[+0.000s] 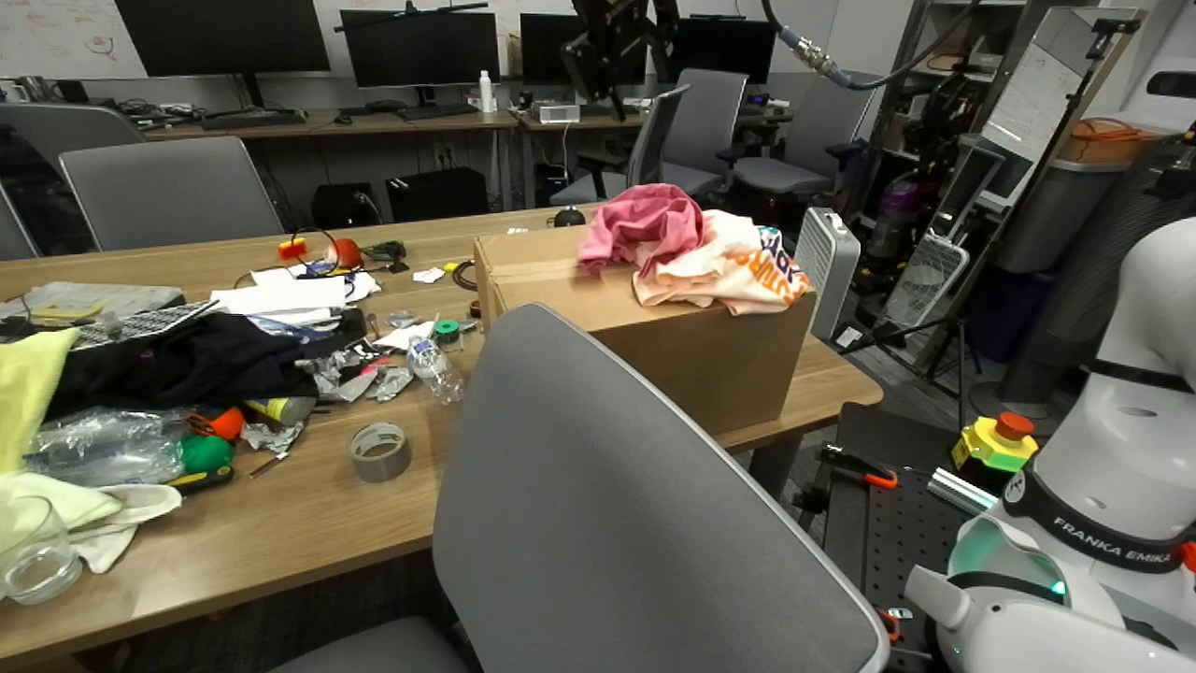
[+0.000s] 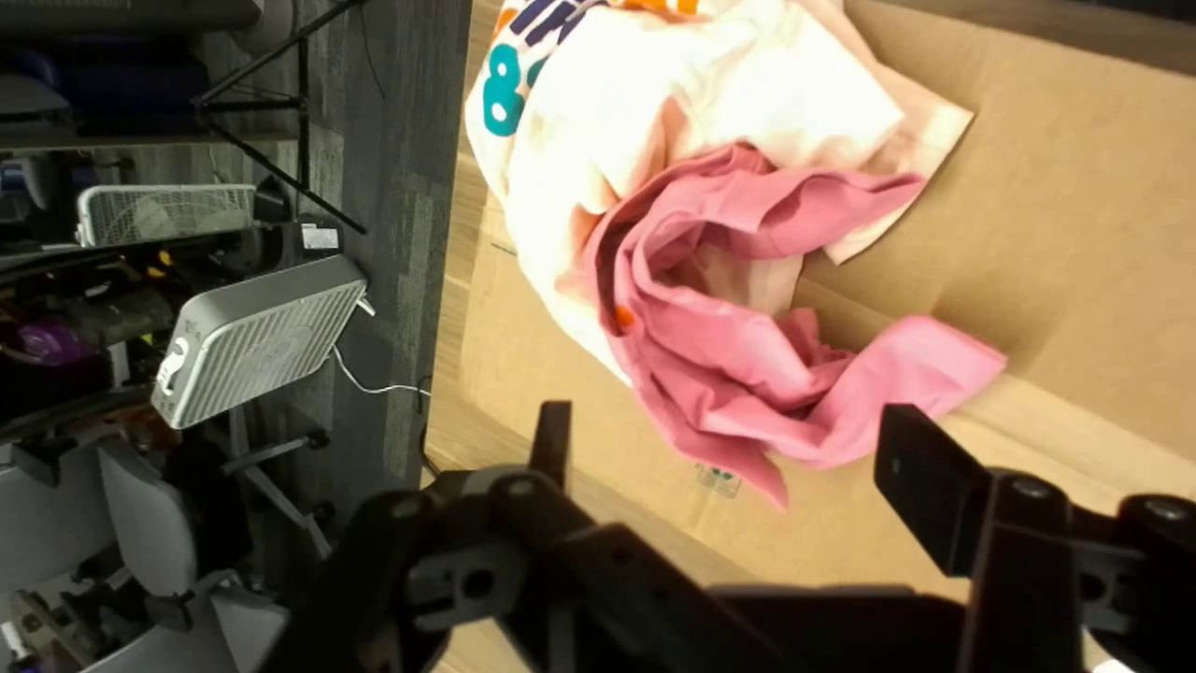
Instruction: Put the peach and pink shirt on the top of the box respectively
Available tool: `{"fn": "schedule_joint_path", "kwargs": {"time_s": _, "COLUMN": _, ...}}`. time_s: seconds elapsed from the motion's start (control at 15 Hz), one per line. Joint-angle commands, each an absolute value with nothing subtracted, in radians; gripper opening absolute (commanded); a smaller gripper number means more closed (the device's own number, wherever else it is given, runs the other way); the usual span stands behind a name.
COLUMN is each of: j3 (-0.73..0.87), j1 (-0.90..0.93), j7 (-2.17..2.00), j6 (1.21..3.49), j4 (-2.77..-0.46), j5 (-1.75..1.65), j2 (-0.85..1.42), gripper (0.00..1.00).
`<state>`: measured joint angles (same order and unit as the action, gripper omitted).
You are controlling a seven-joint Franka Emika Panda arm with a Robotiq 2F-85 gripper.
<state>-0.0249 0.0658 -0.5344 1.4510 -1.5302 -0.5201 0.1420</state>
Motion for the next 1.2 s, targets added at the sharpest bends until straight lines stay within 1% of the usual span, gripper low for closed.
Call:
{"fn": "schedule_joint_path", "kwargs": {"time_s": 0.0, "j3": -0.051, "j1": 0.086, "j7": -0.414, "j6": 1.501, "j4": -1.680, "j5": -0.461, "j2": 0.041, "gripper": 1.00}}
{"fn": "schedule_joint_path", "kwargs": {"time_s": 0.27, "j3": -0.083, "j1": 0.098, "j7": -0.281, "j6": 1.565, "j4": -1.870, "j5": -0.406, "j2": -0.092, "gripper": 1.00}}
{"fn": "schedule_joint_path", "kwargs": {"time_s": 0.6, "j3": -0.085, "j1": 0.099, "j7": -0.146, "j6": 1.711, "j4": -2.133, "j5": -0.314, "j2": -0.316, "gripper": 1.00}}
{"fn": "schedule_joint_path", "kwargs": {"time_s": 0.87, "j3": -0.079, "j1": 0.084, "j7": -0.245, "j6": 1.787, "j4": -2.282, "j5": -0.210, "j2": -0.466, "gripper": 1.00}}
{"fn": "schedule_joint_path", "kwargs": {"time_s": 1.13, "j3": -0.088, "j1": 0.057, "j7": -0.361, "j6": 1.849, "j4": -2.371, "j5": -0.116, "j2": -0.562, "gripper": 1.00}}
